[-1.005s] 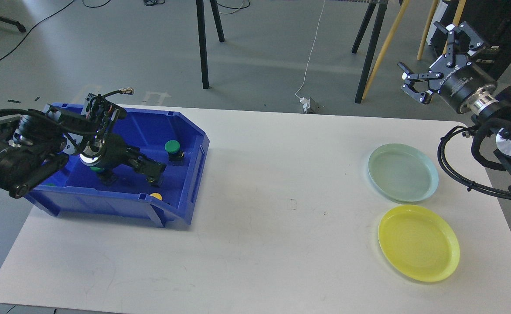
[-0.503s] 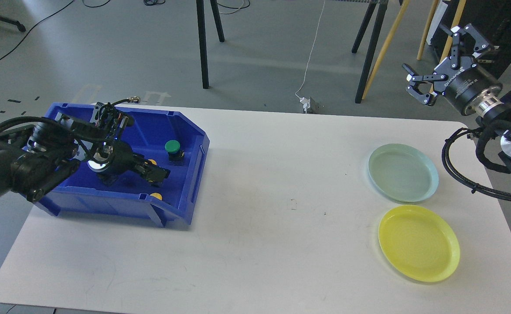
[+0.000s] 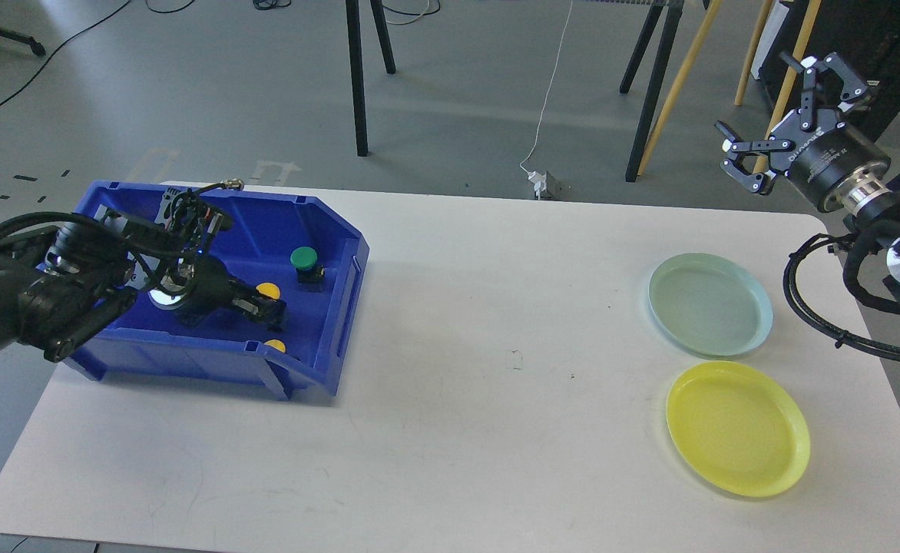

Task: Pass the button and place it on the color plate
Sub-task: 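Lift the yellow button out of the bin toward the table center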

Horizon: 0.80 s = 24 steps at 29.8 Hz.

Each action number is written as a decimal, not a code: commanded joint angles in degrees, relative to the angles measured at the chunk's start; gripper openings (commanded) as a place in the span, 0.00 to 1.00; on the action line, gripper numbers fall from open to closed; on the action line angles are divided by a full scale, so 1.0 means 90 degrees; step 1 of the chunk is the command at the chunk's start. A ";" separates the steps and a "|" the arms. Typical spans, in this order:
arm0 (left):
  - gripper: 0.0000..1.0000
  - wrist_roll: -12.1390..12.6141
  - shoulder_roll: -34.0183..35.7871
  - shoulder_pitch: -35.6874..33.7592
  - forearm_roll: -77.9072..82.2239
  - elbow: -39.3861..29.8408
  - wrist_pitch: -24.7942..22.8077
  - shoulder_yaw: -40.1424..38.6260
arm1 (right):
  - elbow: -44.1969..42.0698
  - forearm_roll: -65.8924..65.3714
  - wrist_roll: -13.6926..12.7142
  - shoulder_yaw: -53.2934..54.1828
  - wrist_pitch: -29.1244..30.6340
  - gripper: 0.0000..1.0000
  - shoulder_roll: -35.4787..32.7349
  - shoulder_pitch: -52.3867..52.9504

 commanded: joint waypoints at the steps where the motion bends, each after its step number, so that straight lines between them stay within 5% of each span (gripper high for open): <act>1: 0.00 0.0000 0.0105 -0.0082 -0.0042 -0.0123 0.0000 -0.0095 | -0.0001 0.0000 0.0000 0.0005 0.0000 1.00 0.0001 -0.0022; 12: 0.01 0.0000 0.2078 -0.0883 -0.3368 -0.2369 0.0000 -0.1715 | 0.0466 -0.0010 0.0010 0.0083 0.0000 1.00 -0.0466 -0.0032; 19: 0.01 0.0000 -0.0027 -0.0688 -0.5840 -0.2283 0.0000 -0.2400 | 0.2729 -0.0127 0.0175 0.0103 -0.0113 1.00 -0.1979 -0.0820; 24: 0.01 0.0000 -0.2089 -0.0639 -0.6126 -0.0957 0.0000 -0.2410 | 0.4459 -0.0672 0.0692 0.0151 0.0000 1.00 -0.2878 -0.1632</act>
